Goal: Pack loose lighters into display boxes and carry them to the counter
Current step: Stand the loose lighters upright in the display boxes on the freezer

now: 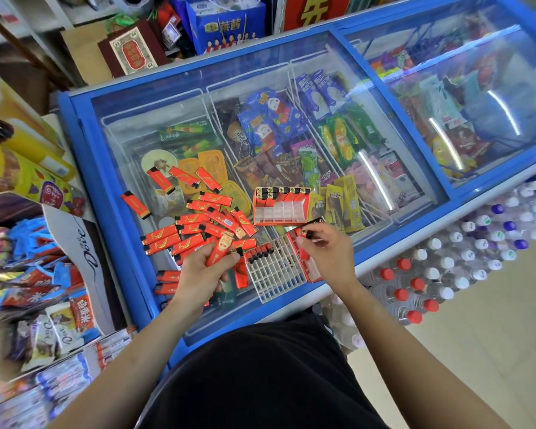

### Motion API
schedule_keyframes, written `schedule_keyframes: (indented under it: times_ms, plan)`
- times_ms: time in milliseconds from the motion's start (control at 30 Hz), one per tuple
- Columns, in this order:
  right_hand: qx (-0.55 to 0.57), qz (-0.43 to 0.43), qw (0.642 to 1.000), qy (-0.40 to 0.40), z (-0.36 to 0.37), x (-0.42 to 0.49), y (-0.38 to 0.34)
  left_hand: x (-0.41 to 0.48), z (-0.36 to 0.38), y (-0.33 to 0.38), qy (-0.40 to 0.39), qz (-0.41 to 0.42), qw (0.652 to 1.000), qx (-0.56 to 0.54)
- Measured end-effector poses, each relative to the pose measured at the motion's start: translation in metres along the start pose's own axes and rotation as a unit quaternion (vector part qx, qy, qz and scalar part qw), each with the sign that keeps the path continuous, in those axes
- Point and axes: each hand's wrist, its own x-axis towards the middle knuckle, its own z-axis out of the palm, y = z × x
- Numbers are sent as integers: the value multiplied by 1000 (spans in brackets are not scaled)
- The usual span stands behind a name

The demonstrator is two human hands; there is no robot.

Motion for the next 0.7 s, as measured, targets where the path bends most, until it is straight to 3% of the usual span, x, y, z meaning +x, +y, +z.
schedule_keyframes:
  times_ms: [167,400,700]
  plan:
    - [-50,-94,994,25,10,42,-27,1,-1,3,7,6,1000,-6]
    - [-171,-129,976,21,28,99,-22,29,12,32,9,66,998,8]
    - [-223,-217,951,3,32,101,-16,97,24,55,-21,149,977,150]
